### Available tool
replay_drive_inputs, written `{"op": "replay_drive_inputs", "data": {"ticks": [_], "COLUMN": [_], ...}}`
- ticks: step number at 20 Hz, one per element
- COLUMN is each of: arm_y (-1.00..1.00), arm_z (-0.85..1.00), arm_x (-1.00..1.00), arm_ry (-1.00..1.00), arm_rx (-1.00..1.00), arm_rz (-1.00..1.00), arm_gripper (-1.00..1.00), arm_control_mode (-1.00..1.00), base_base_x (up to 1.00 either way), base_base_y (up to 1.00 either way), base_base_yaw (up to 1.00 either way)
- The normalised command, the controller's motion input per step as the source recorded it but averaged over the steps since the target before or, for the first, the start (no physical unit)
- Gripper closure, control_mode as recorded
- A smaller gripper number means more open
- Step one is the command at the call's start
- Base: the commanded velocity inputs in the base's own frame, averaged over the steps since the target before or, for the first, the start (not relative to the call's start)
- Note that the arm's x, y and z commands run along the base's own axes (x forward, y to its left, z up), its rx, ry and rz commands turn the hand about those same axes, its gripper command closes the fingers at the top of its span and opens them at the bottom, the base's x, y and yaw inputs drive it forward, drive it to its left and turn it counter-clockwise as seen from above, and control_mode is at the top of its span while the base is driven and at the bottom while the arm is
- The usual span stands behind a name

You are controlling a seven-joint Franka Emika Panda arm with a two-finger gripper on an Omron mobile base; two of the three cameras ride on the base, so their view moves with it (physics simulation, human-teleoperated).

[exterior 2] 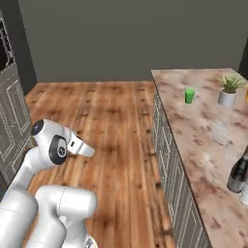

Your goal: Place the drinks on the dining counter in a tight cluster.

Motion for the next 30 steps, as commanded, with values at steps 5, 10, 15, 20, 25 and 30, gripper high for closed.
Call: {"op": "replay_drive_inputs", "data": {"ticks": [5,10,15,20,25,30], "arm_y": [0.0,0.0,0.0,0.0,0.0,0.0], "arm_z": [0.0,0.0,0.0,0.0,0.0,0.0], "arm_x": [0.0,0.0,0.0,0.0,0.0,0.0], "arm_ry": [0.0,0.0,0.0,0.0,0.0,0.0], "arm_rx": [0.0,0.0,0.0,0.0,0.0,0.0], "arm_rz": [0.0,0.0,0.0,0.0,0.0,0.0], "arm_gripper": [-1.0,-1.0,-1.0,-1.0,-1.0,-1.0], "arm_control_mode": [1.0,1.0,1.0,1.0,1.0,1.0], "base_base_x": [-0.04,-0.04,-0.04,-0.04,-0.04,0.18], "base_base_y": [0.0,0.0,0.0,0.0,0.0,0.21], "base_base_yaw": [1.0,1.0,1.0,1.0,1.0,0.58]}}
